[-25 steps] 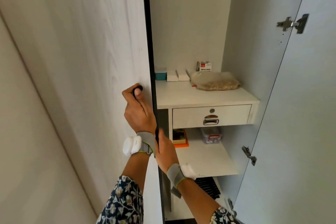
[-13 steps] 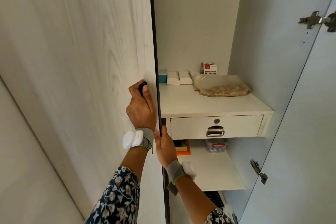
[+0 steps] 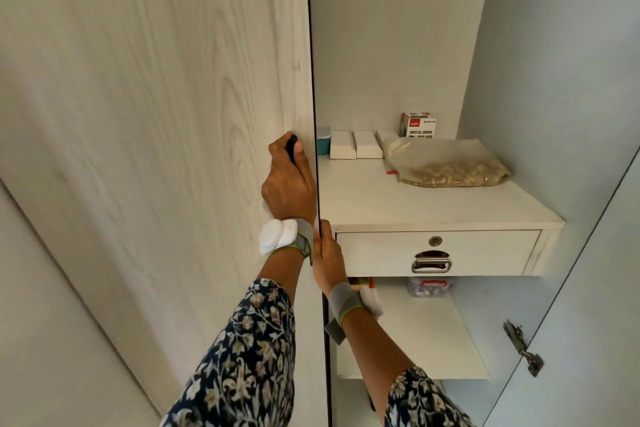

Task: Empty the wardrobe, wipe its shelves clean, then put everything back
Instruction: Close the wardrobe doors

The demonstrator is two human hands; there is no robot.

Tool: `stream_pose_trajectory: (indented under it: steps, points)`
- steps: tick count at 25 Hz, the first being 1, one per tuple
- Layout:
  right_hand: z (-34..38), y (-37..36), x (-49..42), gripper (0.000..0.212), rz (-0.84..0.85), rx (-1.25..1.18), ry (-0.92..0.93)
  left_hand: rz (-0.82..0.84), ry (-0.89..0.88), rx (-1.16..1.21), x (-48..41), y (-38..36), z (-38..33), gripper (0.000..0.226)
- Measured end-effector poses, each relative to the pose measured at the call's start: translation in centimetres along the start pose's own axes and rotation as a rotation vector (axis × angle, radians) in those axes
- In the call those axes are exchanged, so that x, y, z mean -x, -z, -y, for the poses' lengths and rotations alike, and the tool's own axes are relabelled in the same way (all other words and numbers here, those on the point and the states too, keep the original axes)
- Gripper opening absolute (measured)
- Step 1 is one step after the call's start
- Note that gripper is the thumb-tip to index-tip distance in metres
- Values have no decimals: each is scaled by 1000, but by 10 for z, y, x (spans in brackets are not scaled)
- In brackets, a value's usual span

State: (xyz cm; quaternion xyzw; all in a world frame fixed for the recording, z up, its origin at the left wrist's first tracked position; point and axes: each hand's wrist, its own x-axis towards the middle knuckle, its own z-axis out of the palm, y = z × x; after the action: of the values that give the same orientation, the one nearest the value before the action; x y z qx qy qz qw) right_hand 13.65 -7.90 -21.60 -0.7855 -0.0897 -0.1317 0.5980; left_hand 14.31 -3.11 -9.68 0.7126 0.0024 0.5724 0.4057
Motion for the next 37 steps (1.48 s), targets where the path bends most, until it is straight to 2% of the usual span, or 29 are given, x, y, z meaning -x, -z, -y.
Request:
stream_pose_trajectory:
  steps: [3, 10, 13, 17, 20, 23, 25, 30, 37]
  points:
    - [-5, -4, -6, 43, -10, -17, 46, -16, -24, -9, -2, -6, 6, 54]
    - [-9, -5, -8, 49, 14, -72, 46, -23, -50, -31, -3, -10, 10, 55]
    - [-7, -2, -7, 37, 26, -56, 10, 11, -38, -39, -3, -8, 9, 56]
    - [2, 8, -5, 33, 86, 36, -55, 183, 15, -78, -2, 5, 7, 48]
    - [3, 22, 8, 36, 134, 183, -120, 418, 145, 55, -3, 26, -7, 39]
    - [0, 49, 41, 30, 118, 197, -197, 579, 156, 54, 17, 48, -8, 56]
    - [4, 75, 75, 27, 36, 182, -183, 682, 178, -4, 47, 70, -7, 59]
    - [24, 150, 147, 21, -261, 102, -169, 898, 318, 51, 129, 104, -32, 52]
    - [82, 283, 259, 18, -722, 229, -49, 1141, 190, 262, 226, 115, -136, 39]
